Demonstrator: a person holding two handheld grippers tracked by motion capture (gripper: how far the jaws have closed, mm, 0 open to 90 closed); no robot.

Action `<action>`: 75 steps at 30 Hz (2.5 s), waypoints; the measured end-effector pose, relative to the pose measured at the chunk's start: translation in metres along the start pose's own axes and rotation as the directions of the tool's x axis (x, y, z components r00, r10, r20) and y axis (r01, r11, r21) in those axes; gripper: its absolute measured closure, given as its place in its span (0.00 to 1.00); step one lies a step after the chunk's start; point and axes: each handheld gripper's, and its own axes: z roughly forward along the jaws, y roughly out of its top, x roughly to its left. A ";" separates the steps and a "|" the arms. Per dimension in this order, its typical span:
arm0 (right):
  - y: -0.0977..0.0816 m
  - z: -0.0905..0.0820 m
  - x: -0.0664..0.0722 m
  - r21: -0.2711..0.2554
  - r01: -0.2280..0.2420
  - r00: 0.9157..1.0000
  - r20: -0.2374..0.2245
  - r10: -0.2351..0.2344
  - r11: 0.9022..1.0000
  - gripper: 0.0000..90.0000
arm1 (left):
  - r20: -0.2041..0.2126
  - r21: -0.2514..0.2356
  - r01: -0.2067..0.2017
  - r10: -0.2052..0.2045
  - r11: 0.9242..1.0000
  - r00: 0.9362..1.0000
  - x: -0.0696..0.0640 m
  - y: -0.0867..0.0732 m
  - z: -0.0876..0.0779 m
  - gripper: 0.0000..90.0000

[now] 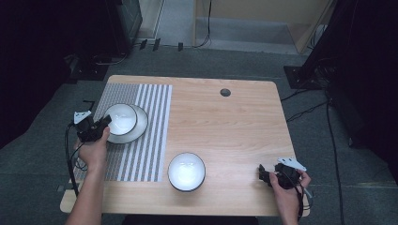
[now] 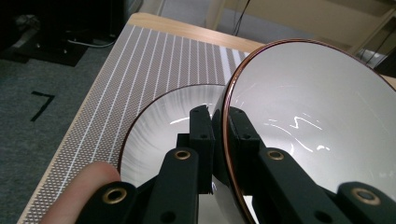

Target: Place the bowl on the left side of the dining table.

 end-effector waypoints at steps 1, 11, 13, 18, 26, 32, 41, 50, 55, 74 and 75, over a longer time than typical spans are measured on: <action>0.000 0.000 0.000 0.000 0.000 1.000 0.000 0.000 1.000 0.05 | -0.006 0.009 -0.002 0.002 1.000 1.000 0.001 0.000 0.002 0.92; 0.000 0.000 0.000 0.002 0.000 1.000 0.000 0.000 1.000 0.05 | -0.043 0.076 -0.001 0.005 0.997 0.999 0.002 0.002 0.014 0.92; 0.000 0.000 0.000 0.002 0.001 1.000 0.000 -0.001 1.000 0.04 | -0.052 0.092 0.004 0.001 0.996 0.999 0.003 0.002 0.017 0.92; 0.000 0.001 0.000 0.007 -0.003 1.000 0.003 0.003 1.000 0.03 | -0.065 0.106 0.018 -0.011 0.994 0.998 0.005 0.002 0.021 0.92; 0.000 0.001 0.000 0.007 -0.004 1.000 0.004 0.004 1.000 0.02 | -0.087 0.160 0.022 -0.008 0.987 0.996 0.003 0.009 0.028 0.92; 0.000 0.001 0.000 0.007 -0.005 1.000 0.003 0.004 1.000 0.02 | -0.103 0.187 0.034 -0.015 0.982 0.995 0.002 0.010 0.032 0.92; 0.000 0.001 0.000 0.008 -0.004 1.000 0.003 0.004 1.000 0.02 | -0.090 0.195 0.055 -0.038 0.979 0.995 0.003 0.010 0.031 0.90; 0.000 0.001 0.000 0.009 -0.004 1.000 0.003 0.004 1.000 0.01 | -0.078 0.146 0.057 -0.046 0.988 0.996 0.002 0.015 0.023 0.49; 0.000 0.001 0.000 0.015 -0.004 1.000 0.003 0.004 1.000 0.00 | -0.063 0.180 0.049 -0.038 0.982 0.997 0.002 0.016 0.022 0.13; 0.000 0.001 0.000 0.015 -0.003 1.000 0.003 0.003 1.000 0.00 | -0.029 0.066 -0.020 0.022 0.998 0.999 -0.004 0.017 -0.020 0.09; 0.000 0.001 0.000 0.015 -0.002 1.000 0.003 0.002 1.000 0.00 | -0.031 0.061 -0.029 0.031 0.998 0.999 -0.005 0.015 -0.024 0.09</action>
